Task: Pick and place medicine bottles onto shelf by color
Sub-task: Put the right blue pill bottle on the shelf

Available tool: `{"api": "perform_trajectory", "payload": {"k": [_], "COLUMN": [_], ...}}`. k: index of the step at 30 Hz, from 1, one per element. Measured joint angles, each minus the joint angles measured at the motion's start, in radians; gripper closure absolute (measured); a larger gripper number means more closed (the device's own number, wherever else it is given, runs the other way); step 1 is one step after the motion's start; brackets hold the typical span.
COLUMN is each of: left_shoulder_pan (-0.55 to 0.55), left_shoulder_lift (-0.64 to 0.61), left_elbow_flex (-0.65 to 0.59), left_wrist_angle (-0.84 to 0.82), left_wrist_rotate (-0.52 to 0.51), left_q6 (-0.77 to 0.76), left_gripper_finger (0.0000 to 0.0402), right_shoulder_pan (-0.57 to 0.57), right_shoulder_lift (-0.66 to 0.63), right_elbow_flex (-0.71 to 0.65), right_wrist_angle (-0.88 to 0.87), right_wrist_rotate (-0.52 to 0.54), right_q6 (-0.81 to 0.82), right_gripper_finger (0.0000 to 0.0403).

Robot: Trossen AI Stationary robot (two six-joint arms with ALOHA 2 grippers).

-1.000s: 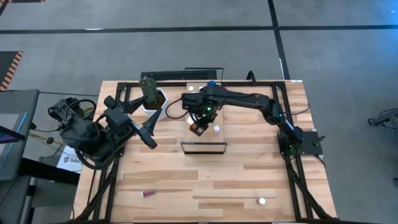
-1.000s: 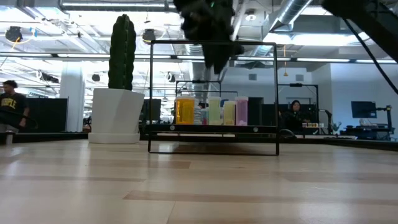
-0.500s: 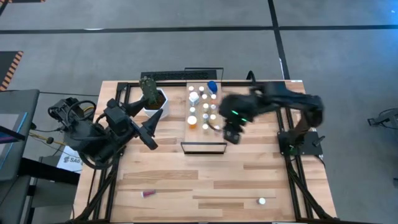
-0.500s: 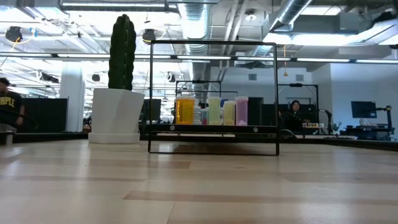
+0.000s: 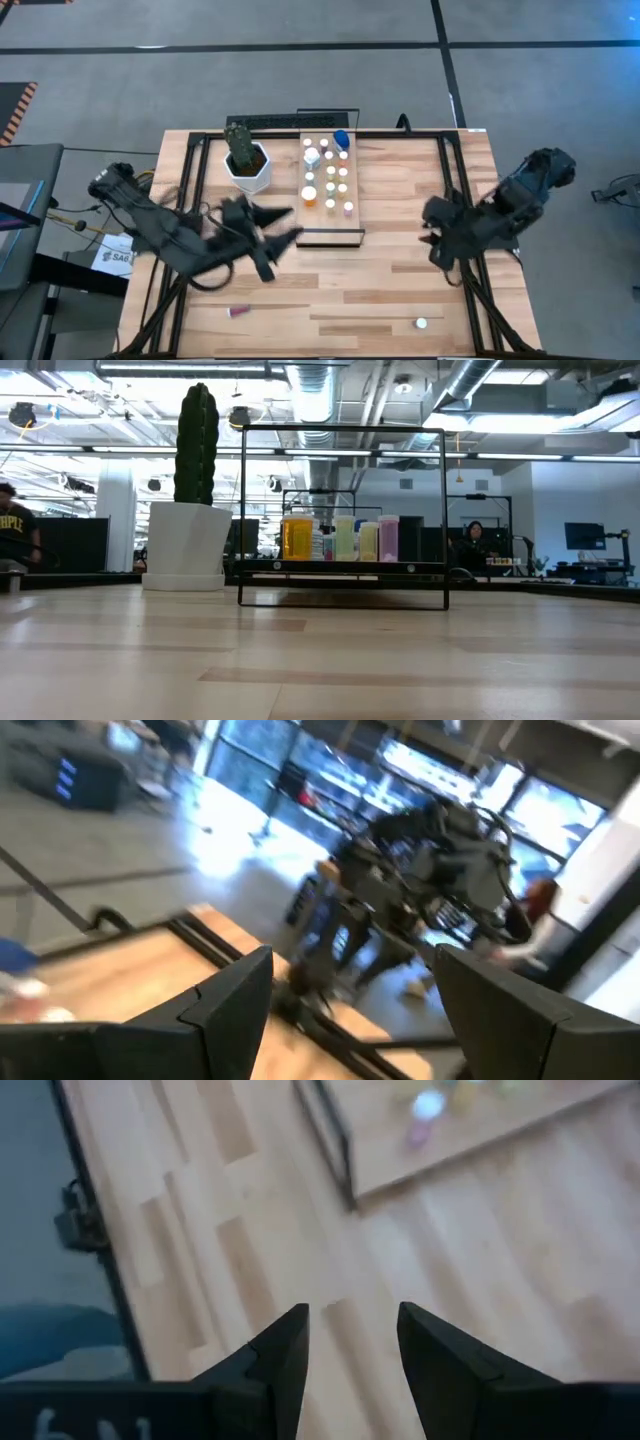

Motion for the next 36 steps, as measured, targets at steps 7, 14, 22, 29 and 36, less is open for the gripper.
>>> {"api": "perform_trajectory", "payload": {"k": [7,14,22,29,36], "left_shoulder_pan": [-0.014,-0.076,-0.149,-0.157,-0.144], "left_shoulder_lift": [0.099,0.11,0.111,0.111,0.111], "left_elbow_flex": [0.0,0.0,0.0,0.0,0.0], "left_wrist_angle": [0.0,0.002,0.002,0.002,0.002], "left_wrist_rotate": [0.163,0.222,0.202,0.177,0.075], "left_q6": [-0.123,-0.181,-0.213,-0.234,-0.301], "left_gripper_finger": [0.0137,0.0137,0.0137,0.0137,0.0137], "right_shoulder_pan": [0.316,0.478,0.411,0.444,0.454], "right_shoulder_lift": [-0.012,0.127,0.281,0.243,0.227], "right_elbow_flex": [-0.189,-0.197,-0.198,-0.197,-0.198], "right_wrist_angle": [0.322,0.735,0.932,0.753,0.355], "right_wrist_rotate": [0.004,0.011,-0.205,-0.273,-0.207], "right_q6": [0.235,0.395,0.435,0.253,0.185], "right_gripper_finger": [0.0228,0.0228,0.0228,0.0228,0.0228]}}
